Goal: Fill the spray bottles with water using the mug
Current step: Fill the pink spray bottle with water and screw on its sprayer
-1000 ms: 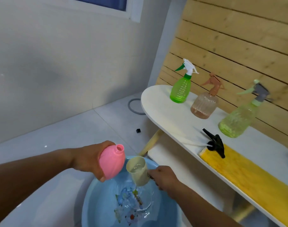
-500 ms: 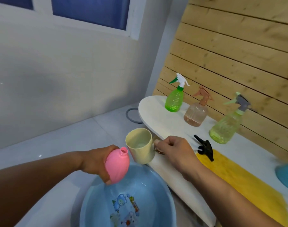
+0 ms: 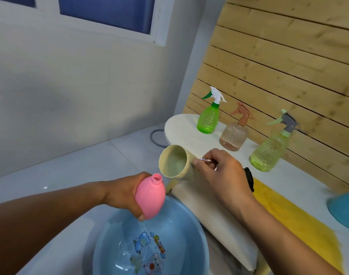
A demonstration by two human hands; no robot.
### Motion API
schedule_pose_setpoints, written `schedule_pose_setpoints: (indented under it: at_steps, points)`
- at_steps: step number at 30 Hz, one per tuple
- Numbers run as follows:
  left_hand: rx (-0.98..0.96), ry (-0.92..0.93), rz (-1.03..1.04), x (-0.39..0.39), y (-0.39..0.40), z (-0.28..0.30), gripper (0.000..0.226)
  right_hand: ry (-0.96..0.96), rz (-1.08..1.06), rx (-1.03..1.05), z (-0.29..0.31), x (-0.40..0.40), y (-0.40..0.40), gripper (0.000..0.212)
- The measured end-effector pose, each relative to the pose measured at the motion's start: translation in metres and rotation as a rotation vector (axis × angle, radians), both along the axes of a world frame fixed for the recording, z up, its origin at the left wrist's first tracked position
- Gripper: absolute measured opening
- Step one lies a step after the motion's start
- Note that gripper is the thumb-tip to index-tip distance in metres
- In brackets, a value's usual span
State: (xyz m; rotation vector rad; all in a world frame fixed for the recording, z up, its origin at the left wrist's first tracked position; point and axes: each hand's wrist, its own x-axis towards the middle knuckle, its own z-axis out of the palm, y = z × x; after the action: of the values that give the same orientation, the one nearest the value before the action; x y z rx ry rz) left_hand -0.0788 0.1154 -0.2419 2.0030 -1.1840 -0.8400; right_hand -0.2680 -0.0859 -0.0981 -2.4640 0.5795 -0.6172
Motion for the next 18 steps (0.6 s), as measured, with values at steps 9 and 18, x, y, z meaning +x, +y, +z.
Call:
schedule_pose_setpoints:
  at_steps: [9, 18]
  points:
    - [-0.001, -0.018, -0.005, -0.0034, -0.0041, 0.0063, 0.105, -0.002, 0.035, -0.108, 0.0003, -0.002, 0.0067, 0.022]
    - [-0.012, -0.006, -0.004, -0.0032, -0.0048, 0.0049, 0.106, -0.011, 0.041, -0.18, 0.0011, -0.003, 0.0101, 0.021]
